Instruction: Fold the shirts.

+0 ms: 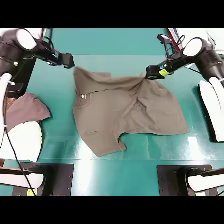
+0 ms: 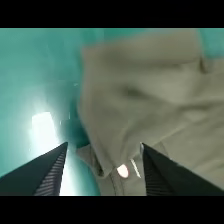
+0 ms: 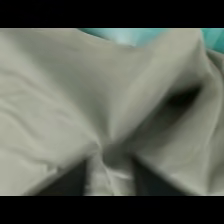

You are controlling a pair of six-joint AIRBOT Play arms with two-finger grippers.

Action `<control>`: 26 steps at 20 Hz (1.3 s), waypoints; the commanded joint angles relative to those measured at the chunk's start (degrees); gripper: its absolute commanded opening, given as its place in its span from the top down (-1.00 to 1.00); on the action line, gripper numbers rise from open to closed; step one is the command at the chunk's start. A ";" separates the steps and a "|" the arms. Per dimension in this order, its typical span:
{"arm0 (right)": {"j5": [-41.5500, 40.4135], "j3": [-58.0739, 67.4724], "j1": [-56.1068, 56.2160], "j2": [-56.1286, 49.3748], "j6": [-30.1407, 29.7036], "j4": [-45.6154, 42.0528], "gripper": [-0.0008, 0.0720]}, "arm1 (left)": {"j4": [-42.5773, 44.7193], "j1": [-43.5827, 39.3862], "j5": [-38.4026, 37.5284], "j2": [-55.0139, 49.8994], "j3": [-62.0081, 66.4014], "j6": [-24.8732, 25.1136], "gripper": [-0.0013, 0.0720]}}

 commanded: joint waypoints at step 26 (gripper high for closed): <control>1.33 -27.26 -12.13 30.60 -5.92 15.21 -0.06 | -34.88 5.16 5.57 35.54 -74.25 -1.64 -0.51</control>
